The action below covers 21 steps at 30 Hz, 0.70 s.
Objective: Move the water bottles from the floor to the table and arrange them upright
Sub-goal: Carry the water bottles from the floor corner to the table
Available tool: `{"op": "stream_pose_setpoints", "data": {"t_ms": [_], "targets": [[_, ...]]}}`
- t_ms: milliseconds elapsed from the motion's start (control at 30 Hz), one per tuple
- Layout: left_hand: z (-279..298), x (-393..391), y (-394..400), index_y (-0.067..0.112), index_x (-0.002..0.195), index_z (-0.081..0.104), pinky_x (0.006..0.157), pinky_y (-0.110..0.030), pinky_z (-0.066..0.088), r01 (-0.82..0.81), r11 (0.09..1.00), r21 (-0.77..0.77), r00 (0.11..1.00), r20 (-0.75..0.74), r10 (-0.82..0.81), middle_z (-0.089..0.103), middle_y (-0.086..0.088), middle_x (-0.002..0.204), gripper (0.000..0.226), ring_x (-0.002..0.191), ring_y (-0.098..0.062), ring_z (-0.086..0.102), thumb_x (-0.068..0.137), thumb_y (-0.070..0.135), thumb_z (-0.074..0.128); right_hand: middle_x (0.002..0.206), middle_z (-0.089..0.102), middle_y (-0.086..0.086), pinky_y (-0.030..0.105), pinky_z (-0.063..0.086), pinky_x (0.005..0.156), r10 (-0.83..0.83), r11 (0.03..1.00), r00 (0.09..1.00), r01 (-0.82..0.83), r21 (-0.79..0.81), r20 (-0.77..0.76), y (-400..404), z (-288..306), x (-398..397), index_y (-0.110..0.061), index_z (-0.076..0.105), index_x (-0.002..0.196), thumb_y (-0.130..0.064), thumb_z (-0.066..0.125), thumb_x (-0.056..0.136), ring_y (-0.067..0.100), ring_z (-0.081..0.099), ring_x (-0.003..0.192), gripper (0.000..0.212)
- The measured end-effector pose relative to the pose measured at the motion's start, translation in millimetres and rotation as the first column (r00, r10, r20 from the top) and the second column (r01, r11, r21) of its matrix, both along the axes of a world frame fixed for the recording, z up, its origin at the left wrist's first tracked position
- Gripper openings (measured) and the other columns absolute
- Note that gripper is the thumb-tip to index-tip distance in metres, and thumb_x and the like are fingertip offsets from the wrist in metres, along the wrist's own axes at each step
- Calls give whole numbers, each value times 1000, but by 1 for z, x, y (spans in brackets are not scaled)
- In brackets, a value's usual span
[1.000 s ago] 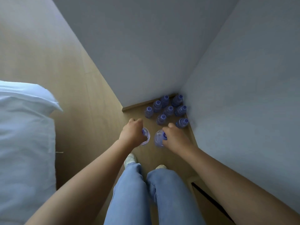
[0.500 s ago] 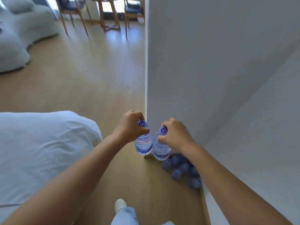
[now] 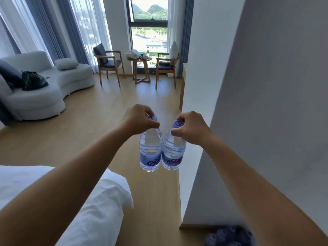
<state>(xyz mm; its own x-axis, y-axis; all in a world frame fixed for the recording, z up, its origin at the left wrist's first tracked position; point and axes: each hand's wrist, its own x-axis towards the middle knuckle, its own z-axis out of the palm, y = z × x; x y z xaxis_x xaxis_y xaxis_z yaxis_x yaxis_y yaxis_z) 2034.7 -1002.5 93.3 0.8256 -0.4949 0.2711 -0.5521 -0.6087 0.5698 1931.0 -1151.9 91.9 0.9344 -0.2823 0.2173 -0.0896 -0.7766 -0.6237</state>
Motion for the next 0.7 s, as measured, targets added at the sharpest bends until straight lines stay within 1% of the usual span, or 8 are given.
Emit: {"op": "stream_pose_setpoints", "data": {"t_ms": [67, 133, 233, 300, 400, 533, 700], "targets": [[7, 21, 5, 14, 78, 71, 48, -17, 36, 3, 1000, -21, 1000, 8, -3, 55, 12, 59, 22, 55, -1, 49, 60, 25, 80, 72, 58, 7, 23, 37, 54, 11, 1000, 999, -11, -22, 32, 4, 10, 23, -2, 67, 80, -16, 72, 66, 17, 51, 65, 21], [12, 41, 10, 12, 78, 70, 51, -19, 39, 12, 1000, -24, 1000, 3, -12, 55, 9, 61, 23, 57, -4, 49, 61, 24, 80, 66, 55, 2, 22, 37, 53, 25, 999, 998, -23, -33, 58, 9, 19, 48, -3, 66, 77, -15, 72, 65, 12, 47, 60, 18], [19, 71, 15, 10, 78, 68, 54, -22, 42, 8, 999, -42, 1000, -23, -9, 56, 6, 63, 23, 59, -9, 50, 62, 22, 80, 56, 49, -8, 21, 37, 50, 52, 999, 997, -50, -20, 65, 16, 28, 84, -10, 61, 67, -14, 71, 65, 5, 44, 52, 11], [22, 91, 15, 8, 78, 68, 56, -24, 43, 2, 998, -60, 999, -36, -5, 56, 4, 63, 23, 60, -10, 50, 62, 20, 79, 56, 50, -7, 19, 38, 49, 79, 997, 996, -78, -14, 50, 17, 31, 108, -12, 58, 64, -13, 71, 65, 6, 45, 52, 13], [24, 123, 11, 7, 79, 69, 58, -25, 45, -3, 998, -63, 999, -40, 0, 56, 5, 63, 23, 60, -9, 50, 62, 18, 79, 57, 51, -4, 19, 40, 52, 102, 995, 994, -102, -5, 34, 14, 31, 144, -9, 61, 69, -14, 71, 66, 7, 47, 53, 11], [23, 172, 0, 6, 80, 69, 60, -27, 46, -15, 998, -60, 999, -41, 13, 56, 4, 63, 23, 60, -11, 51, 63, 18, 79, 57, 51, -5, 19, 42, 53, 113, 993, 993, -114, 25, 37, 1, 22, 197, -4, 65, 74, -13, 71, 67, 7, 47, 53, 13], [16, 245, -22, 2, 82, 70, 53, -18, 41, 13, 999, -40, 998, -60, -16, 55, 4, 62, 22, 56, -7, 48, 65, 13, 78, 60, 53, -5, 17, 42, 52, 127, 991, 991, -128, 33, 34, -30, 11, 271, -7, 65, 75, -13, 71, 67, 8, 49, 55, 12]]}}
